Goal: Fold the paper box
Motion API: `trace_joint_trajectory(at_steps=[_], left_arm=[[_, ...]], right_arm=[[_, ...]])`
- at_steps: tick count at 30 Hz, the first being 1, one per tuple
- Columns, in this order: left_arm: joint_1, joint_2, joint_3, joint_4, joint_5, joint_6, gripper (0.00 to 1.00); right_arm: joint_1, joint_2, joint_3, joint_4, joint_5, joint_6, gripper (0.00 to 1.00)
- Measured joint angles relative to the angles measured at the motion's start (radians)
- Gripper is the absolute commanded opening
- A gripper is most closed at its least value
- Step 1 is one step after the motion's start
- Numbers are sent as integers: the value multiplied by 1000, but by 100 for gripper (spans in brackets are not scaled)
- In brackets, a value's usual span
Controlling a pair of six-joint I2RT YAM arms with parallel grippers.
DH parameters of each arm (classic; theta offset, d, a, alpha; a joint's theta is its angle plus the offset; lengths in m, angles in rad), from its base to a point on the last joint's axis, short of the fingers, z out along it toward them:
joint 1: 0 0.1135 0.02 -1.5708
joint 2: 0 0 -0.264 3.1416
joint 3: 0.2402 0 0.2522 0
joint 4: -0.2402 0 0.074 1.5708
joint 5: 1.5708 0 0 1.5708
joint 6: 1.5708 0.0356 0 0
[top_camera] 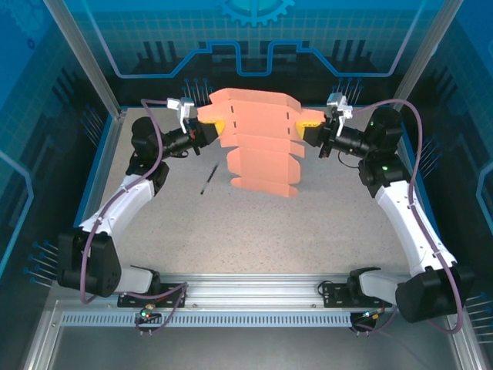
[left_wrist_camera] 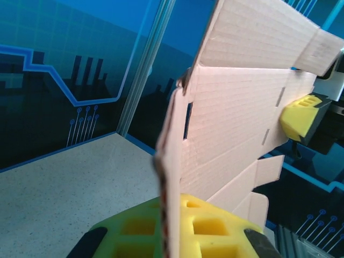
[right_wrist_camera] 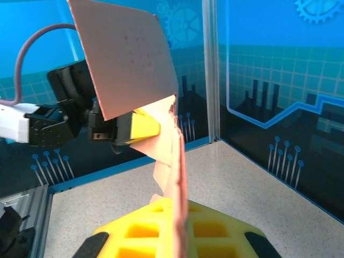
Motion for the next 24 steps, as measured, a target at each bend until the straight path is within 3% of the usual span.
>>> trace_joint_trajectory(at_steps=[3, 8, 11, 17, 24], left_arm=[[0, -38, 0, -85, 0, 86, 0], [0, -99, 14, -321, 0, 299, 0], [-2, -102, 56, -480, 0, 415, 0], [-36, -102, 118, -721, 3, 578, 0], [-98, -103, 142, -868, 34, 686, 0]], right_arm=[[5, 3, 5, -96, 100, -51, 54], [6, -17, 14, -252, 321, -179, 64], [6, -53, 14, -299, 390, -260, 68], [27, -66, 96, -341, 320, -440, 69], [118, 117, 340, -547, 172, -736, 68]])
